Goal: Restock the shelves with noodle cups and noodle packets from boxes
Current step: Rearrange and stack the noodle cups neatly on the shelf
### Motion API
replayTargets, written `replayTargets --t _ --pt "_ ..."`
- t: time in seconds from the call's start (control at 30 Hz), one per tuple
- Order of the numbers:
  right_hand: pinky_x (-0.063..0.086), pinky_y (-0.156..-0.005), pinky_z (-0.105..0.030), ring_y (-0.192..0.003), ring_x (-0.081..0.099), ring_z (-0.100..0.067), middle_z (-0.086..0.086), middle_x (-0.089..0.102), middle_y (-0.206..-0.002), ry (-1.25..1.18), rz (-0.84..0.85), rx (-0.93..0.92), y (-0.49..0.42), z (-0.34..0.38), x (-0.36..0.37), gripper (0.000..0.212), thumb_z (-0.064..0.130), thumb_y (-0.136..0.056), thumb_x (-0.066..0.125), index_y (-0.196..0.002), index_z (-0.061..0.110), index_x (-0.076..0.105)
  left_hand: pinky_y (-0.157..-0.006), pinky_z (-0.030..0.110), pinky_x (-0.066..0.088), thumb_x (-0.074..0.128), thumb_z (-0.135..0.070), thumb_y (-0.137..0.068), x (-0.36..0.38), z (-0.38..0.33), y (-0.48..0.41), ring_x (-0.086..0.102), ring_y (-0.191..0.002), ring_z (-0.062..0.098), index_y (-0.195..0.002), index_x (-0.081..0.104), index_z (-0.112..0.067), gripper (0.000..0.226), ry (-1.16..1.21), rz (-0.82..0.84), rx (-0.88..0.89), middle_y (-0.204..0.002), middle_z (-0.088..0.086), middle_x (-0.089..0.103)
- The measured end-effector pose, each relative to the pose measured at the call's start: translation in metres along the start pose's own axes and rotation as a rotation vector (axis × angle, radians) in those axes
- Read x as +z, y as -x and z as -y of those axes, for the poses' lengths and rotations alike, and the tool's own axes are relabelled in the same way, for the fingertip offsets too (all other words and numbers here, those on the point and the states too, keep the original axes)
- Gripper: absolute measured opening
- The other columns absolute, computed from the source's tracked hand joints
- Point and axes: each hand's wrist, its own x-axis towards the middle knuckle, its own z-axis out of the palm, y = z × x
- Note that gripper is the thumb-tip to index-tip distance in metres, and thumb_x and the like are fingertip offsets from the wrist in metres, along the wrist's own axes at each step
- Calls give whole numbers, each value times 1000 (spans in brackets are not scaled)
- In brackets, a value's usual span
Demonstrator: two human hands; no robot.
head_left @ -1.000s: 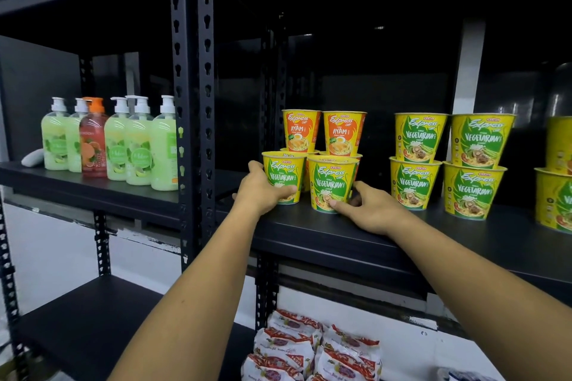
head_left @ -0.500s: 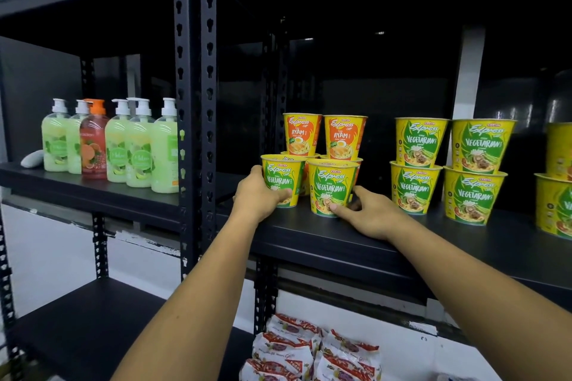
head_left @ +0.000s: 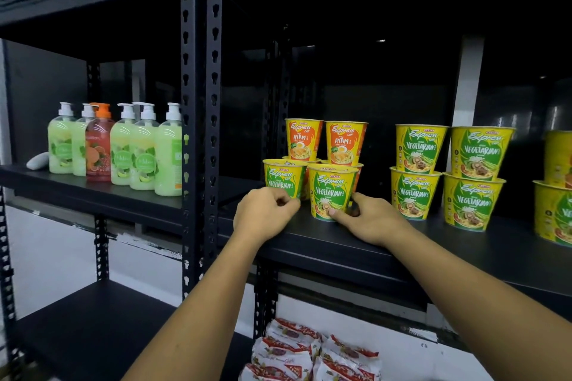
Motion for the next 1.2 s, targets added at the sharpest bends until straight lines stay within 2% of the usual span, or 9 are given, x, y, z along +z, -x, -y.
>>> replayTargets --t 0.1,0.23,0.33,0.43,0.53,0.6,0.77,0.93,1.2 --pt "54 -91 -40 -109 61 -20 5 67 -118 66 12 26 2 3 -2 57 74 -89 54 -124 31 64 -60 26 47 64 -54 -88 0 3 -2 62 -76 9 -74 73 -33 26 -40 47 28 -75 -15 69" --pt "56 -79 -36 -89 61 -17 7 66 -94 177 -24 57 3 4 -3 48 74 -87 57 -96 29 70 -70 30 56 62 -59 -83 -2 2 1 63 -82 7 -82 75 -38 25 -47 104 81 -83 -18 71" --pt "55 -70 -33 -82 60 -13 9 65 -85 222 -49 27 5 6 -4 44 71 -88 57 -86 28 68 -73 34 59 64 -54 -80 -5 0 3 64 -82 5 -82 75 -39 18 -80 169 125 -83 -20 70" --pt "56 -71 -35 -81 61 -13 10 66 -84 237 -49 -26 9 7 -9 39 65 -90 58 -83 28 69 -76 36 59 65 -51 -80 -9 -2 3 63 -84 4 -81 75 -40 15 -93 207 164 -85 -22 70" --pt "57 -79 -38 -89 63 -13 11 69 -93 192 32 -92 19 -1 -17 33 60 -92 56 -93 31 73 -80 37 58 58 -59 -81 -13 -6 5 63 -91 5 -89 76 -41 26 -127 250 222 -93 -22 70" --pt "55 -89 -38 -99 62 -12 11 70 -108 131 92 -141 31 -14 -25 32 57 -95 56 -107 33 73 -84 38 56 52 -62 -86 -12 -9 9 60 -96 6 -97 77 -38 36 -173 269 311 -99 -21 70" --pt "39 -109 -26 -129 52 -9 13 59 -142 87 203 -173 76 -50 -59 42 51 -103 51 -139 31 61 -89 38 54 50 -58 -93 0 -39 28 58 -101 2 -105 76 -33 39 -104 324 488 -106 -21 69" --pt "30 -116 -24 -141 42 -9 13 48 -155 139 208 -19 116 -95 -94 50 55 -104 45 -149 33 51 -100 40 49 47 -62 -92 40 -109 38 57 -113 7 -118 71 -37 44 -79 496 627 -121 -18 65" --pt "23 -121 -26 -148 34 -15 8 38 -162 204 147 241 182 -164 -142 54 55 -106 37 -154 30 43 -102 38 47 55 -48 -102 114 -235 62 55 -119 17 -135 64 -28 40 -13 709 817 -134 -3 63"
